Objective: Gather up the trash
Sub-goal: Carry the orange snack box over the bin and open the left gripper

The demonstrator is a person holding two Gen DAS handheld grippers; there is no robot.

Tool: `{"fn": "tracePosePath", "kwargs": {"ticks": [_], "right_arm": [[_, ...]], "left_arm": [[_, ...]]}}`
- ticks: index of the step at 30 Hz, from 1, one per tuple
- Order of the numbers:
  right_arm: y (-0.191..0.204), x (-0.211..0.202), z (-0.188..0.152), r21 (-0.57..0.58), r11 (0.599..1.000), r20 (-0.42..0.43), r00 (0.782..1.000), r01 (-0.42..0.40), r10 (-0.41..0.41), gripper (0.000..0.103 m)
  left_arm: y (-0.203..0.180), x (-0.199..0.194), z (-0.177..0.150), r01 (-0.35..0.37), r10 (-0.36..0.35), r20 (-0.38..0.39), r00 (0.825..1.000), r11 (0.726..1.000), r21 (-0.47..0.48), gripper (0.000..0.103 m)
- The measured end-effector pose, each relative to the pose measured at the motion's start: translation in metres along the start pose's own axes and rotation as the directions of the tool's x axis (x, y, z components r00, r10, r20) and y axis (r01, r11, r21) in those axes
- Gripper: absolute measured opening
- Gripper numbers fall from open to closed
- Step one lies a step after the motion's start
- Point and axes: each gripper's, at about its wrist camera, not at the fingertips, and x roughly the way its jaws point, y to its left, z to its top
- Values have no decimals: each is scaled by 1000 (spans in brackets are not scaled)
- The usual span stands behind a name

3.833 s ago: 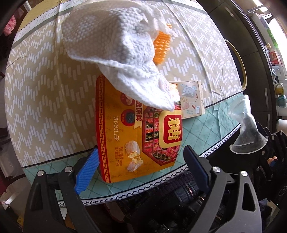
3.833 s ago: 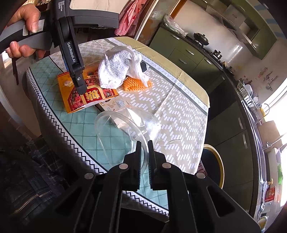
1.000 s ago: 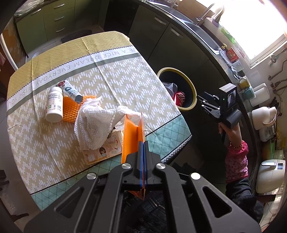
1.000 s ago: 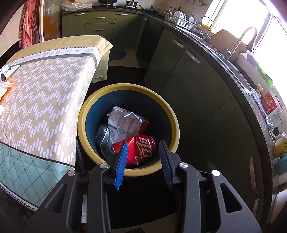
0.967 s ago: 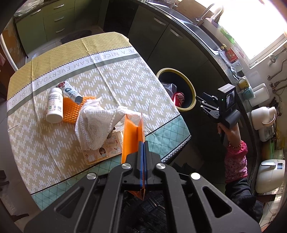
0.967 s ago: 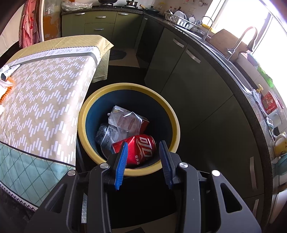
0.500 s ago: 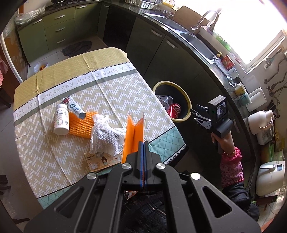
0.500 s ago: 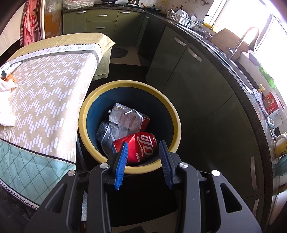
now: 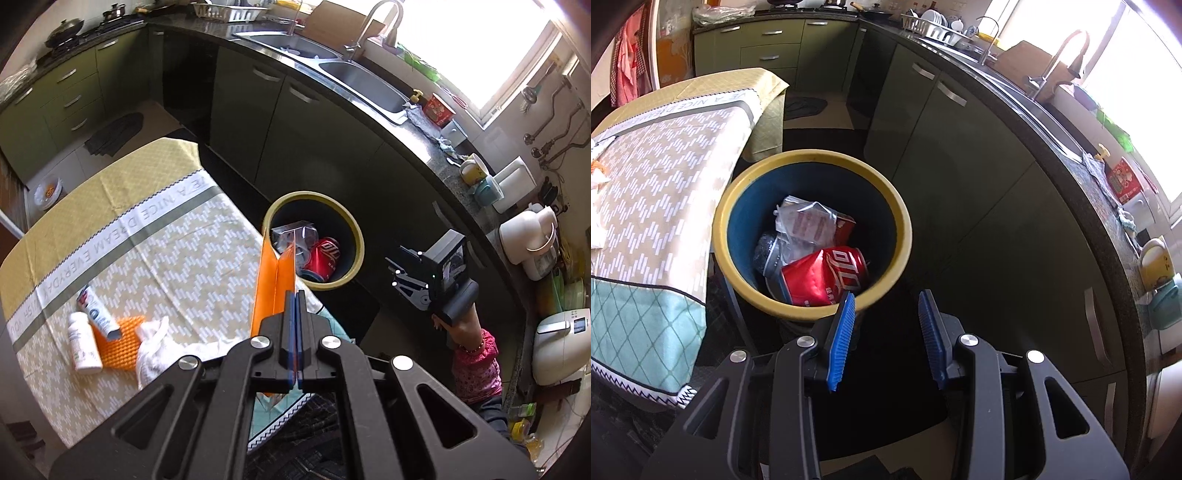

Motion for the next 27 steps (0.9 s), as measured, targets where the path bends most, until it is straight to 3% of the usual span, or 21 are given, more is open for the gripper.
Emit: {"fn": "tracePosePath", "kwargs": {"ticks": [9, 13, 17, 22, 27], "right_arm": [[-39, 18, -30, 69, 998, -63, 998, 10, -6, 36], [-48, 29, -38, 82, 997, -92, 996, 8, -1, 36], [-48, 34, -41, 76, 997, -103, 995, 0, 8, 36], [-45, 26, -37, 62, 998, -82, 997, -2, 7, 36], [-31, 5, -30, 36, 999, -38, 999, -9, 10, 36]], "left_arm": [[-67, 142, 79, 87, -73, -143, 987, 992, 96, 0], [-84, 206, 95, 108, -86, -209, 974, 990, 96, 1], [-82, 250, 96, 68, -46, -252, 967, 995, 79, 1], [-70, 243, 91, 46, -27, -230, 973, 996, 76, 16], [-54, 180, 71, 41, -27, -140, 990, 994, 98, 16]]}}
